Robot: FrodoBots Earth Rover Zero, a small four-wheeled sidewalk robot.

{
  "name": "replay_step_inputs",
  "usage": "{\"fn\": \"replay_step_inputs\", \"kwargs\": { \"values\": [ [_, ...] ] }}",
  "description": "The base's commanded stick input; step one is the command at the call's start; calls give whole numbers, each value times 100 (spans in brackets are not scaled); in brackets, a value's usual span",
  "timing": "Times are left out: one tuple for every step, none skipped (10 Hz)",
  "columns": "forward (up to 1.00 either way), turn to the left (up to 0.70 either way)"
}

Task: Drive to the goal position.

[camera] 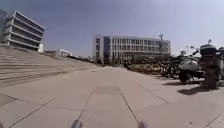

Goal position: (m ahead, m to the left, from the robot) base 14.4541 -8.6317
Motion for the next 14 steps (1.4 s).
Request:
{"fn": "replay_step_inputs", "kwargs": {
  "values": [
    [6,-13],
    [6,-13],
    [6,-12],
    [6,-13],
    [6,-13],
    [6,-13],
    [6,-12],
    [56,-30],
    [70,-35],
    [70,-35],
    [70,-14],
    [70,0],
    [70,0],
    [70,0]
  ]
}}
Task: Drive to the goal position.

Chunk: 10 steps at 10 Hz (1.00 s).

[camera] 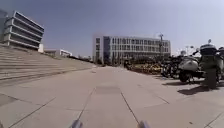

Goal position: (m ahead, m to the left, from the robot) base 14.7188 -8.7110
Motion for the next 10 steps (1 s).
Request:
{"fn": "replay_step_inputs", "kwargs": {
  "values": [
    [70,0],
    [70,0],
    [70,0],
    [70,0],
    [70,0],
    [70,0],
    [70,0],
    [70,0],
    [70,0],
    [70,0]
  ]
}}
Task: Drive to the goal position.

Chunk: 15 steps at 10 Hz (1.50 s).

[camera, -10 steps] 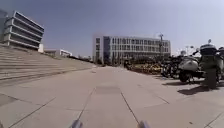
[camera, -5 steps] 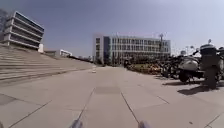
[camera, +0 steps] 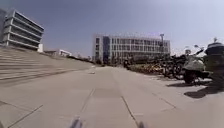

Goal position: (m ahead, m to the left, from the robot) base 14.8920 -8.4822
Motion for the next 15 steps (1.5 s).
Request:
{"fn": "replay_step_inputs", "kwargs": {
  "values": [
    [70,0],
    [70,0],
    [70,0],
    [70,0],
    [70,0],
    [70,0],
    [70,0],
    [70,0],
    [70,0],
    [70,0],
    [70,0],
    [70,0],
    [70,0],
    [70,0],
    [70,0]
  ]
}}
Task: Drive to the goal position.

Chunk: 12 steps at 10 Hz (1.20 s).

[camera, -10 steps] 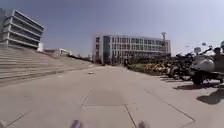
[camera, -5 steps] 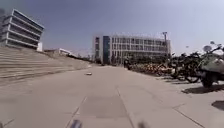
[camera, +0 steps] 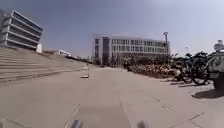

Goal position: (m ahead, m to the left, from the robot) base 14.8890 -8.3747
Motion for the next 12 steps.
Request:
{"fn": "replay_step_inputs", "kwargs": {
  "values": [
    [70,0],
    [70,0],
    [70,0],
    [70,0],
    [70,0],
    [70,0],
    [70,0],
    [70,0],
    [70,0],
    [70,0],
    [70,3],
    [70,9]
  ]
}}
